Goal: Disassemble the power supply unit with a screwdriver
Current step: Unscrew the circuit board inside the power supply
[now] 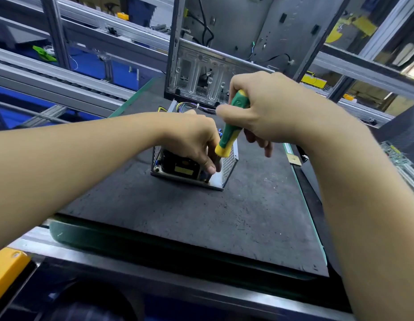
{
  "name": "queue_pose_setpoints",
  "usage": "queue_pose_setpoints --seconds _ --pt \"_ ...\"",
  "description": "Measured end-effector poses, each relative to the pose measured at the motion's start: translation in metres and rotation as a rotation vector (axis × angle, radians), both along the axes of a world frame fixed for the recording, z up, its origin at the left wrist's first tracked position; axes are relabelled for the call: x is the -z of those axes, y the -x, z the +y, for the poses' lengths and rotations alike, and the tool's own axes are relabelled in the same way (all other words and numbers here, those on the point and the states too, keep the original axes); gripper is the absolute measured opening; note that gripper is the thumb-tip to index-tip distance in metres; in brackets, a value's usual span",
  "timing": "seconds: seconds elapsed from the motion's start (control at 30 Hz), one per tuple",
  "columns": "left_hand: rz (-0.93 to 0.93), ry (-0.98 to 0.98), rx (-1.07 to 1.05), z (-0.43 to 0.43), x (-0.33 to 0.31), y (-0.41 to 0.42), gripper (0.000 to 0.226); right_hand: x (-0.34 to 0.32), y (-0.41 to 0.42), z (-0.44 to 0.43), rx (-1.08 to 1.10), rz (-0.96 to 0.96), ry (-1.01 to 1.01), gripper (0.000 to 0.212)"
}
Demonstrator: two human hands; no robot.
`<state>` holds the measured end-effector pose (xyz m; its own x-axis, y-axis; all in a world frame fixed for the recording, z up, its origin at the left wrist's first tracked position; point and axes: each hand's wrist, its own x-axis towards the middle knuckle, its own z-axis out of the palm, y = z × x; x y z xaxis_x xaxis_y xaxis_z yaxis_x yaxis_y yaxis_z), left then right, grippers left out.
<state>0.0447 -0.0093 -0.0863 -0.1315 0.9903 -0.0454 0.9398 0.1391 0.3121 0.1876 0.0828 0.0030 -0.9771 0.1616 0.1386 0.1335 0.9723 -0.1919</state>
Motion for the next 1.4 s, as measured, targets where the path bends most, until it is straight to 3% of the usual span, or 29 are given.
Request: queue_pose_setpoints --seconds 0.17,0.27,0.43,0.5,0.57,0.63,0.7,0.77,0.9,1.0,1.1,1.2,1.23,1.3,1.4 --pt "-0.314 -0.091 0.034 -0.008 -0.011 -0.005 0.049 -0.006 0.003 0.003 -0.087 -0.056 0.064 0.012" --pt "-0.367 -0.146 0.057 -0.010 -0.011 -0.006 0.034 -0.012 0.002 0.007 -0.133 -0.148 0.159 0.003" --pt "-0.558 -0.350 0.066 -0.014 -0.010 0.002 0.015 -0.018 0.004 0.006 -0.125 -0.203 0.210 0.016" --pt "-0.594 -0.319 0.077 -0.015 -0.009 0.005 0.020 -0.018 0.006 0.004 -0.092 -0.231 0.172 0.013" --pt "-0.628 -0.324 0.077 -0.013 -0.007 0.006 0.015 -0.021 0.007 -0.001 0.048 -0.236 0.025 0.053" --pt "-0.609 -0.343 0.076 -0.010 -0.005 0.006 0.033 -0.021 0.009 -0.008 0.175 -0.195 -0.172 0.073" --pt "-0.558 -0.372 0.049 -0.006 -0.004 0.004 0.044 -0.019 0.015 -0.009 0.227 -0.131 -0.377 0.067" --pt "-0.505 -0.385 0.031 -0.003 -0.003 0.004 0.055 -0.018 0.019 -0.009 0.166 -0.133 -0.414 0.050" --pt "-0.554 -0.329 0.115 -0.010 -0.007 0.006 0.047 -0.028 0.014 -0.007 -0.065 -0.263 -0.153 0.002" --pt "-0.711 -0.257 0.169 -0.010 -0.006 0.013 0.040 -0.030 0.009 -0.004 -0.100 -0.317 -0.097 0.022" --pt "-0.760 -0.244 0.161 -0.007 -0.006 0.012 0.031 -0.028 0.006 -0.003 -0.057 -0.301 -0.066 0.015" --pt "-0.670 -0.338 0.086 -0.006 -0.006 0.004 0.033 -0.025 0.012 -0.007 0.122 -0.231 -0.127 0.066" --pt "-0.614 -0.359 0.063 -0.005 -0.006 0.002 0.039 -0.024 0.016 -0.005 0.158 -0.194 -0.195 0.070" --pt "-0.568 -0.351 0.043 -0.006 -0.005 0.001 0.052 -0.020 0.022 -0.003 0.133 -0.136 -0.251 0.057" --pt "-0.646 -0.306 0.063 -0.012 -0.009 0.003 0.041 -0.031 0.022 -0.002 -0.007 -0.257 -0.147 0.026"
